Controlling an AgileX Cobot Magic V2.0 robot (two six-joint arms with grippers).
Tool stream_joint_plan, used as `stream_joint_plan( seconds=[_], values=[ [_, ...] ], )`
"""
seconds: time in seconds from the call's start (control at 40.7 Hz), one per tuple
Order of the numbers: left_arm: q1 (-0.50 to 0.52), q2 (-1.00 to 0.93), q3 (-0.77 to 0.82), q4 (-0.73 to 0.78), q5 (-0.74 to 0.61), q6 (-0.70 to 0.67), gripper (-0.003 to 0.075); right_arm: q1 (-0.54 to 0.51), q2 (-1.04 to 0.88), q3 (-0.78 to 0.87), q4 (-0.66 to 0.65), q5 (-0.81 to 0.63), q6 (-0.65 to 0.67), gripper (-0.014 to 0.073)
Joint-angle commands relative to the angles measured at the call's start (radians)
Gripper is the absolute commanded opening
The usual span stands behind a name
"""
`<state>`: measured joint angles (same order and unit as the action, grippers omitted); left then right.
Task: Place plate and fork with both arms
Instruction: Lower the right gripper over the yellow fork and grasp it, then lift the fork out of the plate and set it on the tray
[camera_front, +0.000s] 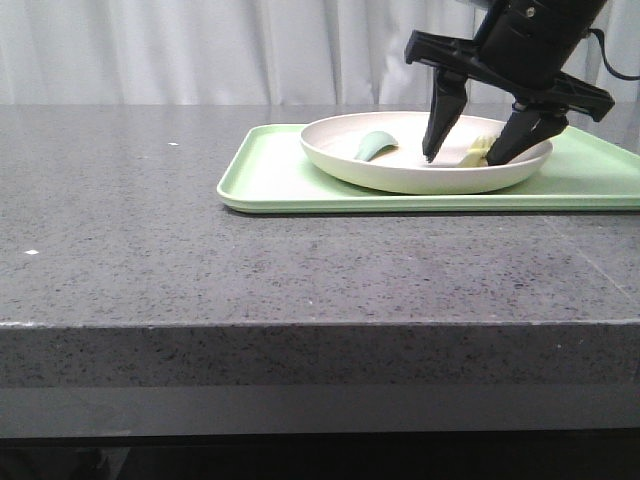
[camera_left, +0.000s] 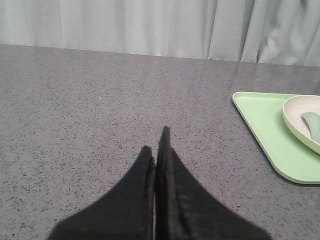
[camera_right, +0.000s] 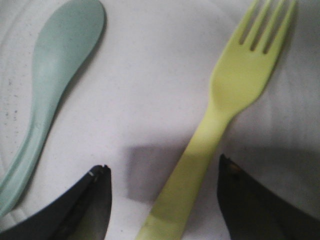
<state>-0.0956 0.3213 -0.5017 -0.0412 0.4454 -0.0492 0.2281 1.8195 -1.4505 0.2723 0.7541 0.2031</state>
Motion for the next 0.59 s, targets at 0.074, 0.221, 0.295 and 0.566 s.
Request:
stream_joint_plan(
  seconds=[0.074,0.221,0.295,0.566],
  values=[
    [0.003,0.008,-0.025,-0.001,-0.075,-0.006,-0.0018,-0.004,-0.034,-0.031,0.004,-0.04,-0.001,0.048],
    [0.003,0.008,-0.025,-0.001,-0.075,-0.006,-0.0018,-0.004,-0.034,-0.031,0.004,-0.032,-0.001,0.0321],
    [0.003,0.008,-0.025,-0.001,-0.075,-0.006,-0.0018,-0.004,-0.035,-0.031,0.004,-0.032,-0.001,0.0192],
    [0.003,0.008,-0.025,-0.001,-0.075,-0.006,-0.0018,-0.004,-0.052,-0.031,0.004,-0.042,-0.001,-0.002]
  ],
)
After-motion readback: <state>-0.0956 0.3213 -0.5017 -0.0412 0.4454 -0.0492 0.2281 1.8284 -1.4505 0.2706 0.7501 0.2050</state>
